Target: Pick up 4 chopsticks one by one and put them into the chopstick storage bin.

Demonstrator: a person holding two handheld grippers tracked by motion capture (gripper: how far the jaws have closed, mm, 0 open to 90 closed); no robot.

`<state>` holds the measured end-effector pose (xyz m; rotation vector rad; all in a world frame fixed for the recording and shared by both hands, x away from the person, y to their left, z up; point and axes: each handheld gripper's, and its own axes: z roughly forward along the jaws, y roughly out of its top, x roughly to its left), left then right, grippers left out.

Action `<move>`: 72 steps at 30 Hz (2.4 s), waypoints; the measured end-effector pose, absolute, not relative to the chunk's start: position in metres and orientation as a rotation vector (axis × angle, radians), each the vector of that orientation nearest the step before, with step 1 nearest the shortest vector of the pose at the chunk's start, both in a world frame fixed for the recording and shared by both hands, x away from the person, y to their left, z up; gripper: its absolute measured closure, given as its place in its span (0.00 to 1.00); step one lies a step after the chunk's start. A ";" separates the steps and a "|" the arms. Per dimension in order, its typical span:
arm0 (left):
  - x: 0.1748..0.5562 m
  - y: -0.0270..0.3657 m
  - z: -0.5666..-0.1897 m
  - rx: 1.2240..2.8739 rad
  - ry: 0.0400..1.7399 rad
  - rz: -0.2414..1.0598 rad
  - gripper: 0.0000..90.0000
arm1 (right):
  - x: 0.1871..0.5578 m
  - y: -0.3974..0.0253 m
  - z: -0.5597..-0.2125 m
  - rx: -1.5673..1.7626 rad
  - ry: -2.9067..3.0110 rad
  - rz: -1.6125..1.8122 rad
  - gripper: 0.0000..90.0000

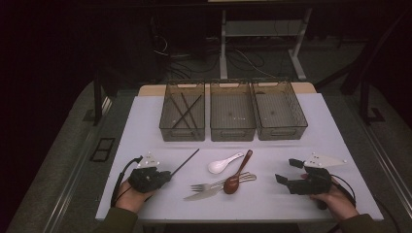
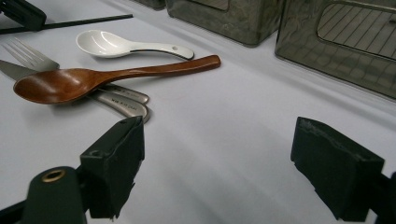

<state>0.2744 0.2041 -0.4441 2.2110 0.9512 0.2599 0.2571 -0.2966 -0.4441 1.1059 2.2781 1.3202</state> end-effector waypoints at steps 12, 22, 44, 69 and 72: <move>0.274 0.201 -0.443 2.218 0.983 0.277 0.94 | 0.256 -0.297 -0.443 1.104 2.277 1.323 0.19; 0.275 0.202 -0.439 2.203 0.979 0.254 0.94 | 0.256 -0.297 -0.443 1.100 2.277 1.323 0.19; 0.273 0.211 -0.417 2.141 0.941 0.237 0.94 | 0.256 -0.296 -0.444 1.098 2.282 1.320 0.19; 0.288 0.208 -0.393 2.082 0.884 0.251 0.94 | 0.259 -0.298 -0.443 1.136 2.275 1.332 0.19; 0.291 0.206 -0.390 2.069 0.878 0.248 0.94 | 0.259 -0.297 -0.444 1.124 2.286 1.313 0.19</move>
